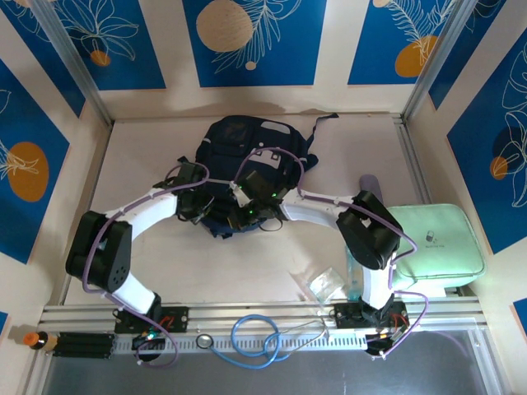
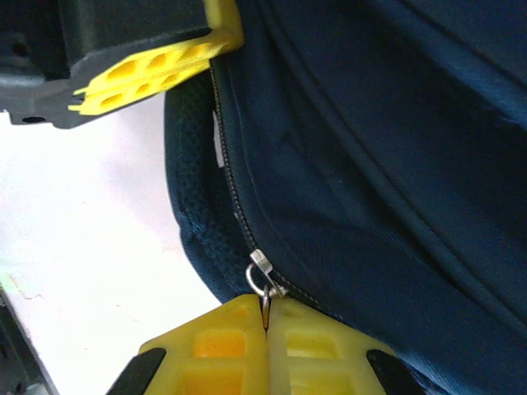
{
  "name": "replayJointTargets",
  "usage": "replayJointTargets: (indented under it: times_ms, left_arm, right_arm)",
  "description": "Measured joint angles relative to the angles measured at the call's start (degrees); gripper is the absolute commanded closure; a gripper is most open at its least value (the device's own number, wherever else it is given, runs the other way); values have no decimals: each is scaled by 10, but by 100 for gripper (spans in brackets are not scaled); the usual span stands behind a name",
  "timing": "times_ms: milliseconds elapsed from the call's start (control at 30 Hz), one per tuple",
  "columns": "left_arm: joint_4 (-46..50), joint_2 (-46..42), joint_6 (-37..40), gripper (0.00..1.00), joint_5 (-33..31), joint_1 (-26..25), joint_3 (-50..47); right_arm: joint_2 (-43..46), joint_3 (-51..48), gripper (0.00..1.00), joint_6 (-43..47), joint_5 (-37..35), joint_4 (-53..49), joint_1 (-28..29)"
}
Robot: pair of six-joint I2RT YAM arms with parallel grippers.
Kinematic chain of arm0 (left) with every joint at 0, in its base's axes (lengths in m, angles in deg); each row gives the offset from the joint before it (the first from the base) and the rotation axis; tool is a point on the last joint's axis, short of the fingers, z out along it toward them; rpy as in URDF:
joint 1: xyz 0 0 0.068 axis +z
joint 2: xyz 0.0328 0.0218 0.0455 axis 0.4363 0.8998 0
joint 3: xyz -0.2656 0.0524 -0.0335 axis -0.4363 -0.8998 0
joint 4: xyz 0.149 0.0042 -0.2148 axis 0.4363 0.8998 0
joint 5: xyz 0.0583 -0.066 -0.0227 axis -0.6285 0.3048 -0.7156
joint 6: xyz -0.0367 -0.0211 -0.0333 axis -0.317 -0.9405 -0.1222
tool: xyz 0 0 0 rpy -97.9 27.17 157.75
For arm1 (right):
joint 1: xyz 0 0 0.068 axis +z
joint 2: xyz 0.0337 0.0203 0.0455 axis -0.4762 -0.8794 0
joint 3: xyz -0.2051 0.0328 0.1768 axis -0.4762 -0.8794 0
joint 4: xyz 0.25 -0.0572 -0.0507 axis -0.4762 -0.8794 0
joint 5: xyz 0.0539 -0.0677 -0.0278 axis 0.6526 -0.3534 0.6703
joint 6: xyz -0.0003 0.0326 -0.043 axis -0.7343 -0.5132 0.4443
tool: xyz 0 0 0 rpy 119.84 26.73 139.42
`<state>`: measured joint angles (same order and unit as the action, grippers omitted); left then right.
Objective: Pack the student bag
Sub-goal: Zip the student bag at the top-center of the table.
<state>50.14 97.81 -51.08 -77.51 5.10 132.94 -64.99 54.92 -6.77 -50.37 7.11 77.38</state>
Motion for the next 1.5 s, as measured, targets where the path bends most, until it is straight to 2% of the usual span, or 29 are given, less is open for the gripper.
replayJointTargets:
  times_ms: [533,833,1067,1233,1500]
  left_arm:
    - [-2,0,10,100,-10,0,0]
    - [12,0,42,100,-16,1,6]
    - [13,0,55,100,-25,6,6]
    - [17,0,69,100,-26,12,8]
    - [29,0,96,100,-25,15,13]
  right_arm:
    - [53,-72,100,0,-145,-21,6]
    - [85,-124,100,16,-208,-38,-37]
    - [91,-136,100,43,-214,-34,-96]
    - [87,-132,100,88,-193,-22,-154]
    - [33,-81,92,104,-146,-26,-231]
